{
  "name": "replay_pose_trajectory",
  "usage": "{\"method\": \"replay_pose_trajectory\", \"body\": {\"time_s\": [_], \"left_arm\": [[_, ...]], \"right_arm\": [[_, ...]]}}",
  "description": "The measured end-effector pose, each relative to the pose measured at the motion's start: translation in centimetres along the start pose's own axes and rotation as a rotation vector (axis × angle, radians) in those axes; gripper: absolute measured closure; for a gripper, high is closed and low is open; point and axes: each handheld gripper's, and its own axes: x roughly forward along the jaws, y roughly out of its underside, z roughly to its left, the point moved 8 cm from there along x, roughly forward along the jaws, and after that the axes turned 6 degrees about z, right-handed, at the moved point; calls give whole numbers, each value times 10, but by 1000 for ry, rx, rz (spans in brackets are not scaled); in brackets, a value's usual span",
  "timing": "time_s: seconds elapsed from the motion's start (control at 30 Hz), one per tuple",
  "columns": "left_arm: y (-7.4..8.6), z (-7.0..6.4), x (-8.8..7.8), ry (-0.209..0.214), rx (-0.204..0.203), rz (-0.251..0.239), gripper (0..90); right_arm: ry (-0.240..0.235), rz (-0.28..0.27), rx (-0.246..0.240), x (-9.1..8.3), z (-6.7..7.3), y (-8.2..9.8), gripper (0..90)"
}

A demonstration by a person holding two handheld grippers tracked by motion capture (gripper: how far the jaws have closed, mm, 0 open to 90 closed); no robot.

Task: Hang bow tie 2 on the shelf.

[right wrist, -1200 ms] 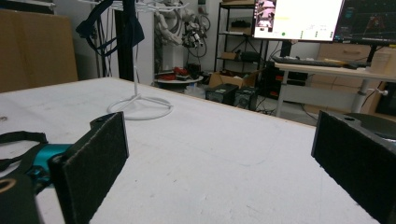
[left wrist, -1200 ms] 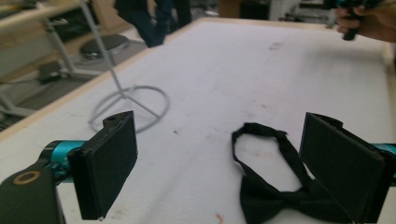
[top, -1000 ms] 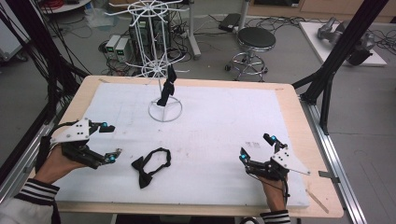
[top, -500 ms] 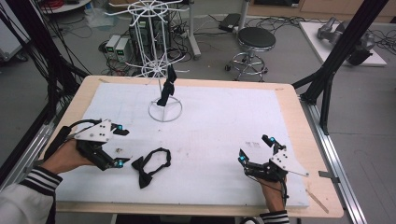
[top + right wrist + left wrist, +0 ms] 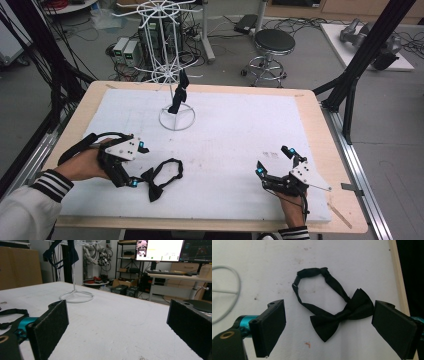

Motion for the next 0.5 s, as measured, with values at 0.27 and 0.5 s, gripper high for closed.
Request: {"method": "replay_pose_trajectory", "body": {"time_s": [0.27, 0.5], "left_arm": [[1, -3, 13, 41, 56, 50, 133], [0, -3, 20, 57, 93, 87, 149]], "right_arm": [[5, -5, -1, -1, -1, 1, 32], [7, -8, 0, -2, -1, 3, 32]]}}
